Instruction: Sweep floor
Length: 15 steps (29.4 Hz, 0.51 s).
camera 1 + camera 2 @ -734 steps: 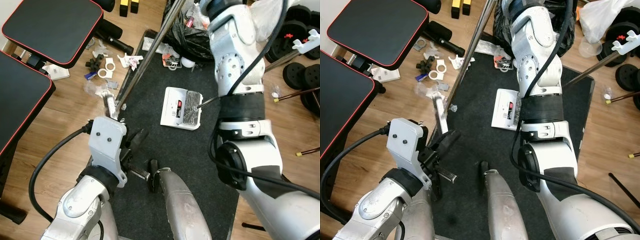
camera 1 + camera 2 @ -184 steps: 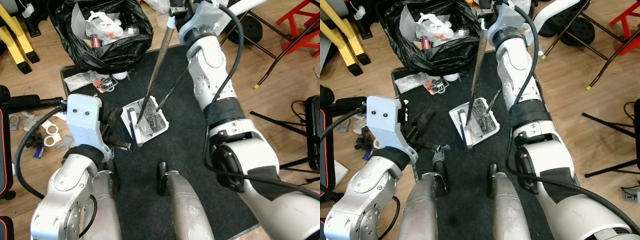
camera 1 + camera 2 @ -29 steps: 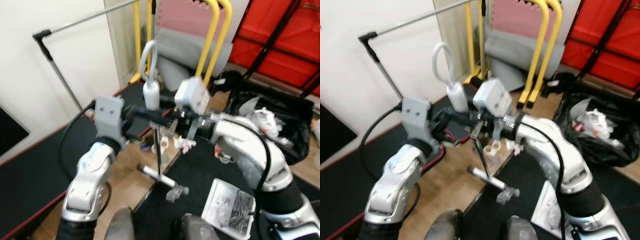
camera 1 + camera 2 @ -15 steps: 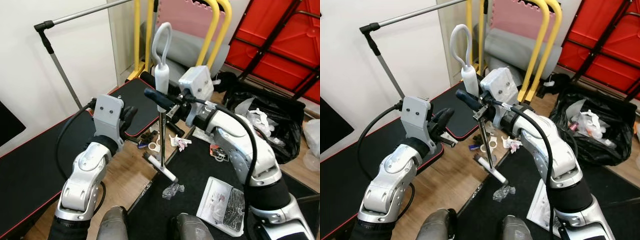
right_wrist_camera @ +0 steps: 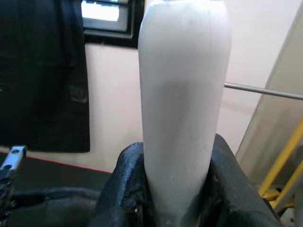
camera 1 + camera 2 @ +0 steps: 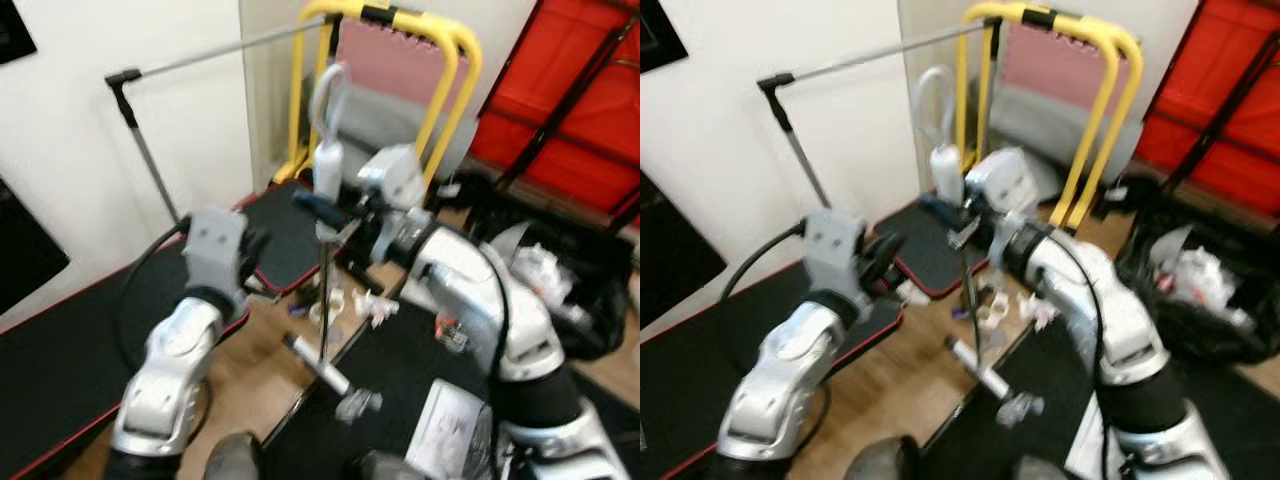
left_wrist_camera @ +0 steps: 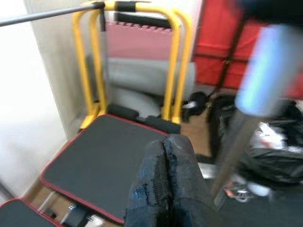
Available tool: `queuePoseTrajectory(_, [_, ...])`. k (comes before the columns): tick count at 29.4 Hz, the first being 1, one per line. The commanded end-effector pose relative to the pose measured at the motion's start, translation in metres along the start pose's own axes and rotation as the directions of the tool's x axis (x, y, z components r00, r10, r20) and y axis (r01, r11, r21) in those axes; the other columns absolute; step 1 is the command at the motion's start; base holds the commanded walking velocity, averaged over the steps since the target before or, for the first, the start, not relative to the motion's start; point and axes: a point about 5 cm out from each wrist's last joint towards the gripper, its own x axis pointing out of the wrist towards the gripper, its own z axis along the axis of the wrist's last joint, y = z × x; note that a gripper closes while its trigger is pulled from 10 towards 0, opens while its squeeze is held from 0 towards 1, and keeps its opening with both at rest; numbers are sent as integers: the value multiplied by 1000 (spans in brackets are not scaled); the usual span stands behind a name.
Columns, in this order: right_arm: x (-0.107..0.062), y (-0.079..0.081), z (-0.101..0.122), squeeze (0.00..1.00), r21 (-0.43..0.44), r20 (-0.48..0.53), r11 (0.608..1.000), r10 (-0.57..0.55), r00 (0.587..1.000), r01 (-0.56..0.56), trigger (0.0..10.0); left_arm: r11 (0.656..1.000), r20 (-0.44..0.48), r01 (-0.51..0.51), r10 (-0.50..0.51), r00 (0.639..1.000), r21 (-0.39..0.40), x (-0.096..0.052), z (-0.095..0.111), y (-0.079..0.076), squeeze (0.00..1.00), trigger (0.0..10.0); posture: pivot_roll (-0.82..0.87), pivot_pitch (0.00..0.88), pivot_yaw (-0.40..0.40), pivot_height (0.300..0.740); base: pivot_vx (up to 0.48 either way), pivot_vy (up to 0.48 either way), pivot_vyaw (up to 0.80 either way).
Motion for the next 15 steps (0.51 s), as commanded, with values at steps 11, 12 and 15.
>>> queuePoseTrajectory(11, [3,0,0,0,-7,-14,999,-39,999,39,10000,1000,-20,-12,12,1000,0,-4,-4,4,0,10000,-88,149,-127,740,263,0,0])
queuePoseTrajectory(12, [3,0,0,0,-7,-15,999,-39,999,39,10000,1000,-22,-12,12,1000,0,-5,-5,3,0,10000,-88,149,-127,740,251,0,0])
queuePoseTrajectory(15, [3,0,-1,0,-7,-16,999,-40,999,40,10000,1000,-22,-12,12,1000,1,-5,-5,3,0,10000,-88,149,-127,740,251,0,0])
